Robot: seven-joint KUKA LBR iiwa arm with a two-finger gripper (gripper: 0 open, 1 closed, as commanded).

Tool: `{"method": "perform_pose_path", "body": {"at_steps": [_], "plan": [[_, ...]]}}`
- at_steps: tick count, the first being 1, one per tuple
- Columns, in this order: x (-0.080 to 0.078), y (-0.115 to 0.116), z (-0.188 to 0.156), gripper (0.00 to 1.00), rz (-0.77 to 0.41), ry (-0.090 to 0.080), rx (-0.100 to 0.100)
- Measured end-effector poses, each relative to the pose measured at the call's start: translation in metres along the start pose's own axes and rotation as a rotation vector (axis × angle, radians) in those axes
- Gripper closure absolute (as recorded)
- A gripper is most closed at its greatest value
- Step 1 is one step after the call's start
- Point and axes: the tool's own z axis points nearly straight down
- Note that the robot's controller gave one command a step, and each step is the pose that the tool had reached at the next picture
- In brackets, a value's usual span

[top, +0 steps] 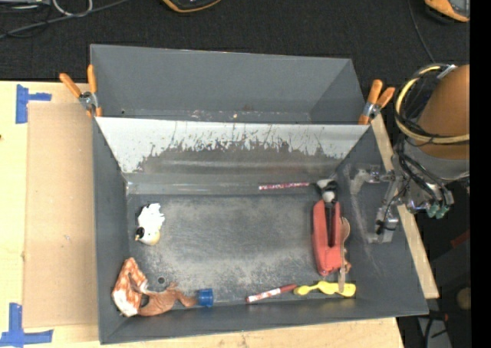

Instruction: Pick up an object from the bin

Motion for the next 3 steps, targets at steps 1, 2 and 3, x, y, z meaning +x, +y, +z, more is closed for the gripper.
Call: {"method": "perform_pose_path", "body": {"at_steps": [1,2,3], "plan": [[-0.002,0.001,-0.005,0.0,-0.006,-0.008,0.001],[0.043,-0.004,0.121,0.0,-0.182,-0.014,0.003],[0.048,-0.004,0.044,0.0,-0.117,-0.019,0.005]]}}
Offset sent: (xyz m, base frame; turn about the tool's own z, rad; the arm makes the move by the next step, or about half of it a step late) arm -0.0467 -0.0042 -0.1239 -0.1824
